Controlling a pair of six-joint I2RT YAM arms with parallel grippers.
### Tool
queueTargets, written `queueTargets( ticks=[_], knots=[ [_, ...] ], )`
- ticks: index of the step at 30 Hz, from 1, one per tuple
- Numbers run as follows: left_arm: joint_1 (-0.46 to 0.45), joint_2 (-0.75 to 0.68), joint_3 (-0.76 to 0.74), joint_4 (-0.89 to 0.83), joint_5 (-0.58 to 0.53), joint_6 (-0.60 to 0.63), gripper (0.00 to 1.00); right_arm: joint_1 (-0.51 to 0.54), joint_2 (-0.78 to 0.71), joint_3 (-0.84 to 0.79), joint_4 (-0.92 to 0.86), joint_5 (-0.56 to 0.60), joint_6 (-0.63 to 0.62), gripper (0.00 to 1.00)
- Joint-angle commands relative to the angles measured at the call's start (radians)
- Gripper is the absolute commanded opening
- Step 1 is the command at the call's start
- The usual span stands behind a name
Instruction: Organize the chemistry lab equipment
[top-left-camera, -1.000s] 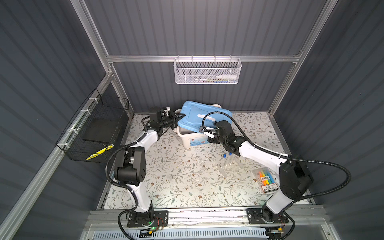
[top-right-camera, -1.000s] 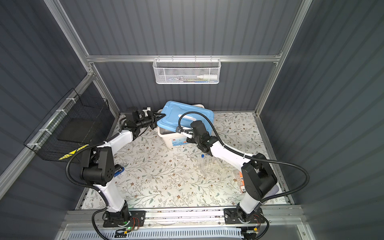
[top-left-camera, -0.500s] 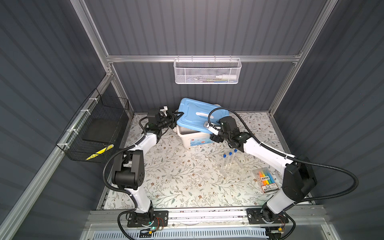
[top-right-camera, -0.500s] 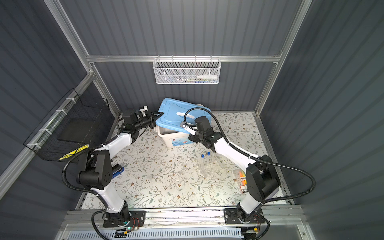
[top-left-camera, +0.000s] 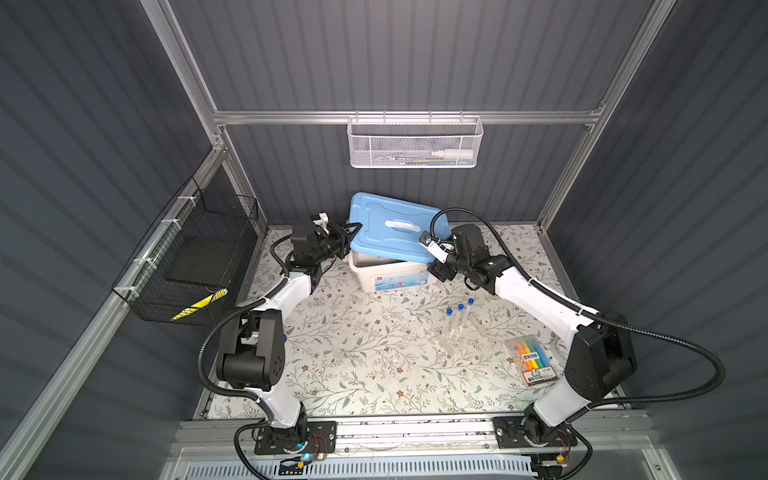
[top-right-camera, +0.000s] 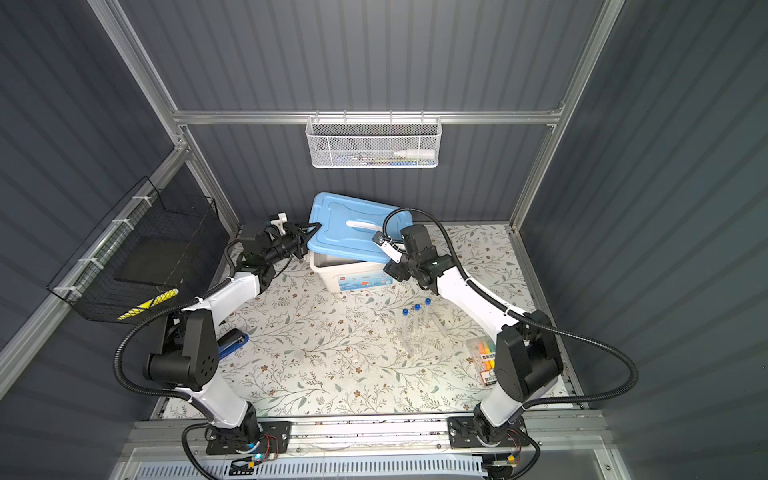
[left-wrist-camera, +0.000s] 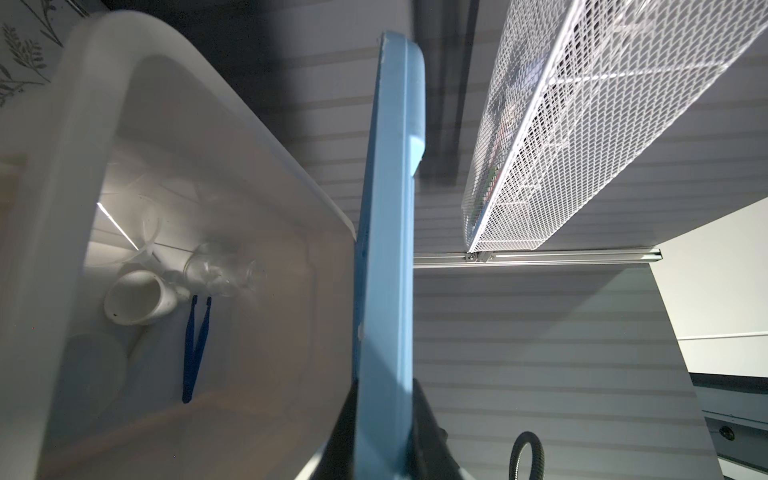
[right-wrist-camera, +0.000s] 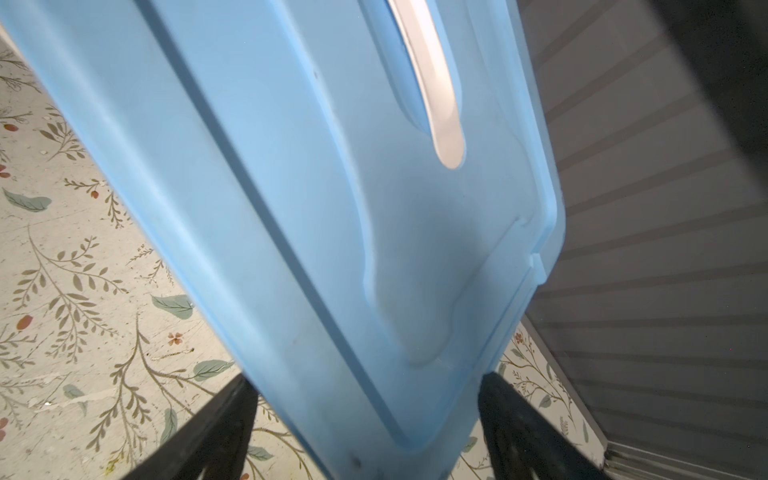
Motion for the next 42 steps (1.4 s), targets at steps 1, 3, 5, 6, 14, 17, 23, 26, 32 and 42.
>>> queueTargets(
  ticks=[1, 3, 5, 6, 14, 17, 23, 26, 32, 42],
  knots=[
    [0.014, -0.023, -0.024, 0.032, -0.045, 0.047, 0.15, -0.021, -0.026, 0.03, -0.009, -0.022, 0.056, 0.85],
    [0.014, -0.027, -0.034, 0.039, -0.054, 0.048, 0.15, -0.028, -0.03, 0.031, -0.019, -0.031, 0.069, 0.85],
    [0.014, -0.034, -0.046, 0.051, -0.067, 0.045, 0.15, -0.039, -0.036, 0.034, -0.029, -0.044, 0.089, 0.85],
    [0.014, -0.037, -0.048, 0.058, -0.074, 0.043, 0.15, -0.047, -0.039, 0.037, -0.035, -0.053, 0.108, 0.85],
    [0.011, -0.069, -0.094, 0.087, -0.125, 0.043, 0.16, -0.134, -0.096, 0.044, -0.048, -0.234, 0.288, 0.86],
    [0.008, -0.079, -0.106, 0.094, -0.145, 0.046, 0.16, -0.166, -0.088, 0.065, -0.079, -0.285, 0.357, 0.86],
    [-0.004, -0.082, -0.115, 0.112, -0.18, 0.05, 0.16, -0.266, -0.029, 0.147, -0.131, -0.443, 0.569, 0.83],
    [-0.012, -0.072, -0.113, 0.123, -0.185, 0.048, 0.16, -0.3, 0.015, 0.189, -0.15, -0.499, 0.654, 0.8],
    [-0.017, -0.077, -0.138, 0.135, -0.199, 0.047, 0.16, -0.316, 0.074, 0.205, -0.174, -0.555, 0.76, 0.77],
    [-0.017, -0.104, -0.172, 0.128, -0.215, 0.06, 0.18, -0.32, 0.164, 0.213, -0.179, -0.66, 0.879, 0.7]
  ],
)
